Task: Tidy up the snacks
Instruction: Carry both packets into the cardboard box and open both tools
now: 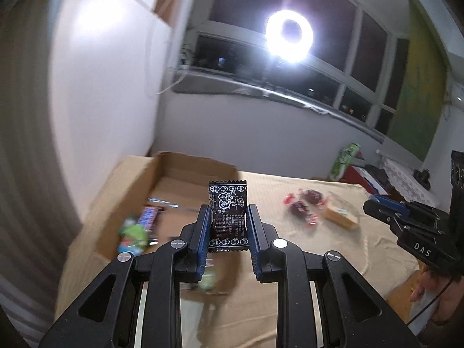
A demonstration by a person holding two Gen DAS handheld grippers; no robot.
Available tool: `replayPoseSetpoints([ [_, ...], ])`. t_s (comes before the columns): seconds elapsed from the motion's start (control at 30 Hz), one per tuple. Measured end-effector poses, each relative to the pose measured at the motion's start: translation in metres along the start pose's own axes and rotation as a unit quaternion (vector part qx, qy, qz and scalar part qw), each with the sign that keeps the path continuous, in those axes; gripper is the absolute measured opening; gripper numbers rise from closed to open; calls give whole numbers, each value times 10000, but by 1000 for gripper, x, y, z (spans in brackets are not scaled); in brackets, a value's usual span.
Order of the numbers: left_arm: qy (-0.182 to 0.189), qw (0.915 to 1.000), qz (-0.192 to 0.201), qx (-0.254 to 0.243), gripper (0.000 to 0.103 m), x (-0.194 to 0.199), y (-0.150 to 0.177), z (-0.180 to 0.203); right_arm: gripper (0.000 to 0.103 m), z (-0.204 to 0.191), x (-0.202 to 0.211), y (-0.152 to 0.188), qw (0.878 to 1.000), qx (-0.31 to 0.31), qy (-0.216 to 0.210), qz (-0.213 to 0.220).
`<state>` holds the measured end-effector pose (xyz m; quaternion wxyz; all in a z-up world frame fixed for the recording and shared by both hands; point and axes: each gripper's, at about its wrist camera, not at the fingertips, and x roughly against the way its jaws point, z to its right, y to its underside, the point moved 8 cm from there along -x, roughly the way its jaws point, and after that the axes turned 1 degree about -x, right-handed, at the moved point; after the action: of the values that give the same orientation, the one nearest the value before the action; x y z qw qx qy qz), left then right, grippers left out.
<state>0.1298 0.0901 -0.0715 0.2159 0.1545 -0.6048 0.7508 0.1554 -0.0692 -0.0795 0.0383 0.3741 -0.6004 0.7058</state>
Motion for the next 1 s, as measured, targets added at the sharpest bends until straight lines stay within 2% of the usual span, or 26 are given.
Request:
replayPoseSetpoints([
  [0.23,-475,9985,109,269,22,14,-3,-54,22,-75,-35,-19,9968,413,-689,-7],
  [0.37,-637,9973,117,337,22,18,-4,-71,22,-97,-44,-24,9948,504,-888,27],
  [0.6,-533,9983,99,208,22,11,-5,-61,22,-101,-57,-20,9945,475,-930,-79],
  [0.93,-541,9982,-51,252,23,-10,-3,-72,23,-104,-89,-21,9925,479,-1109,-196],
  [0.97,-536,9981,-78,288,23,-12,-2,-74,24,-105,-93,-20,9924,473,-1117,-206],
  [1.0,-489,9982,-128,324,25,-17,-1,-75,33,-106,-101,-17,9919,470,-1149,-280],
])
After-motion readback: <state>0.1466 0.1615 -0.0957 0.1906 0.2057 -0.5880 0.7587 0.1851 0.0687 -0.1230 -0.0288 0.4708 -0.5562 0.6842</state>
